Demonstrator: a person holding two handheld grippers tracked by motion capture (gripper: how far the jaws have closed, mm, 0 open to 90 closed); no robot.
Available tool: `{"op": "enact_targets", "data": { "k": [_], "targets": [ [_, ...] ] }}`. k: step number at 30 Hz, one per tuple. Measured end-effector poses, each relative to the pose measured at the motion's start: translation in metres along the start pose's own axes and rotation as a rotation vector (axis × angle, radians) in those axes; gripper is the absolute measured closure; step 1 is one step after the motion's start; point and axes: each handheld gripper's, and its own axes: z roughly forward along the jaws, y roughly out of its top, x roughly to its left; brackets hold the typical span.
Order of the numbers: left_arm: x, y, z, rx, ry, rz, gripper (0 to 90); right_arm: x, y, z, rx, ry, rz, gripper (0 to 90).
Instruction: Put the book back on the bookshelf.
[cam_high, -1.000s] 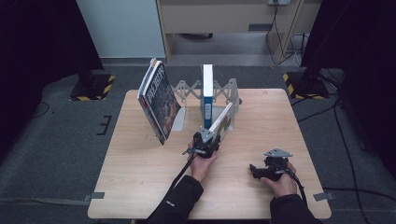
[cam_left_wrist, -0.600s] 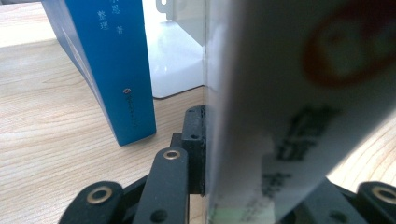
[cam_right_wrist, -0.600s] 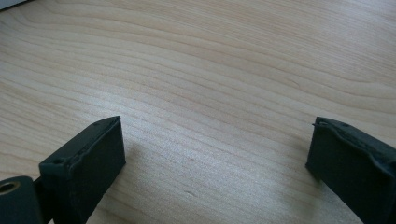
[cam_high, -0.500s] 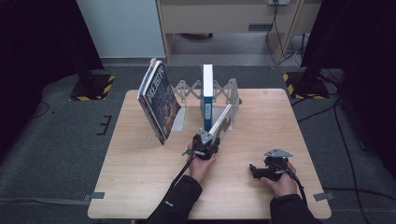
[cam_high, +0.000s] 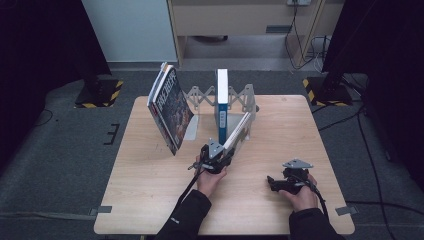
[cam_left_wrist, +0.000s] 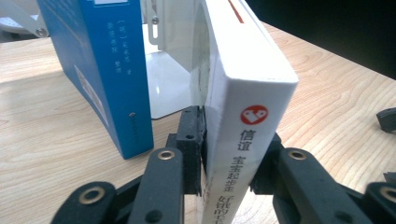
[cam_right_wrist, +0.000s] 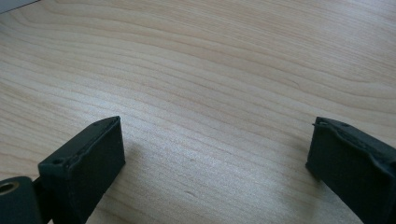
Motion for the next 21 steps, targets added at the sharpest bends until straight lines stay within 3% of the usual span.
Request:
{"op": "enact_targets", "data": {
  "k": [4, 12, 16, 21],
  "targets": [
    [0.0, 0.001, 0.003, -0.008, 0.021, -0.02, 72.8, 0.0, 0.0, 0.0, 0.0, -0.001, 0.0, 4.0],
    [-0.006, 0.006, 0.016, -0.012, 0.055, -0.007, 72.8, 0.0, 0.0, 0.0, 0.001, -0.001, 0.001, 3.9],
    [-0.007, 0.01, 0.023, -0.012, 0.056, -0.022, 71.7, 0.0, 0.0, 0.0, 0.001, -0.001, 0.001, 3.8],
    [-0.004, 0.01, 0.027, -0.011, 0.015, -0.017, 68.9, 0.0, 0.0, 0.0, 0.002, -0.001, 0.004, 3.7]
  ]
}}
